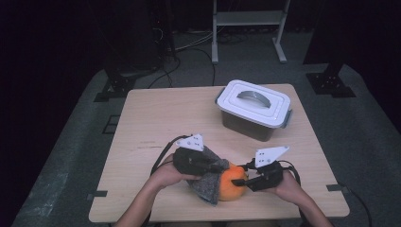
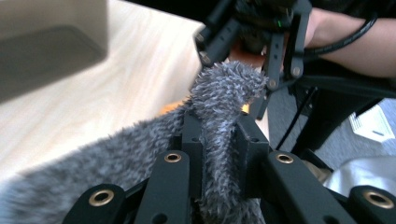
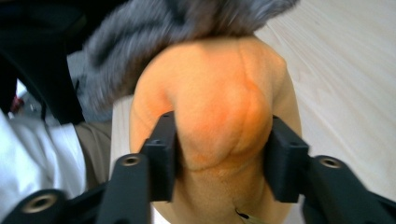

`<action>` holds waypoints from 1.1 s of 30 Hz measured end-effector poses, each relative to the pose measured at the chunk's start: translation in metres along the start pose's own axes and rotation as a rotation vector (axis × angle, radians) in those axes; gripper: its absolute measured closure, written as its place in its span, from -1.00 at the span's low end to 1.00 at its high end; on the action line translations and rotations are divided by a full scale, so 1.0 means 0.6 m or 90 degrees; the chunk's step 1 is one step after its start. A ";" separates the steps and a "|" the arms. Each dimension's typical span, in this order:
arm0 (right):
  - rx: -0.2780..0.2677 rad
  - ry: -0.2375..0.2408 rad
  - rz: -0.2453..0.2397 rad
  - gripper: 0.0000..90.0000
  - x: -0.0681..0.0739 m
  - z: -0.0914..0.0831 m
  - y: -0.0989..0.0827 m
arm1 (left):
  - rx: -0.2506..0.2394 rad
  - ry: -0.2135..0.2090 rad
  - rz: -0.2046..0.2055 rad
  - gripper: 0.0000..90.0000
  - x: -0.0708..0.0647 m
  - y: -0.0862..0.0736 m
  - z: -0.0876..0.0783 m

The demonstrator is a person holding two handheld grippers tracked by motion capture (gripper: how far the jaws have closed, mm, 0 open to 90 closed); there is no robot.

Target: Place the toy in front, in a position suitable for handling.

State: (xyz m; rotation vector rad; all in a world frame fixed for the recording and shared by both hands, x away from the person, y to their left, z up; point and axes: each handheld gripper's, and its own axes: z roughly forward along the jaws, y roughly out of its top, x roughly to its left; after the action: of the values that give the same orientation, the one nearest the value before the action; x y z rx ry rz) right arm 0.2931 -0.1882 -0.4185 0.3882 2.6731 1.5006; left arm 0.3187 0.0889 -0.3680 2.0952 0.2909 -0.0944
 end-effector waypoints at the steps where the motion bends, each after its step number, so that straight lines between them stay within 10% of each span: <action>1: 0.001 0.004 -0.012 0.20 0.000 0.000 0.000 | -0.002 0.006 0.001 0.71 0.003 0.002 -0.006; 10: 0.024 0.003 -0.132 0.22 0.010 0.010 0.015 | 0.013 -0.037 -0.029 0.69 0.005 -0.024 0.009; 15: 0.014 0.009 -0.088 0.03 0.003 0.007 0.010 | 0.004 -0.044 -0.046 0.69 0.013 -0.035 0.002; 33: 0.019 0.005 -0.108 0.17 0.012 0.003 0.004 | 0.011 -0.017 -0.058 0.68 0.029 -0.065 -0.030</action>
State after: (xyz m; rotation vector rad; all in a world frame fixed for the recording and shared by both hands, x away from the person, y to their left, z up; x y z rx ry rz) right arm 0.2872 -0.1836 -0.4168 0.1521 2.6605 1.4180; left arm 0.3253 0.1265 -0.3942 2.0963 0.3707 -0.1796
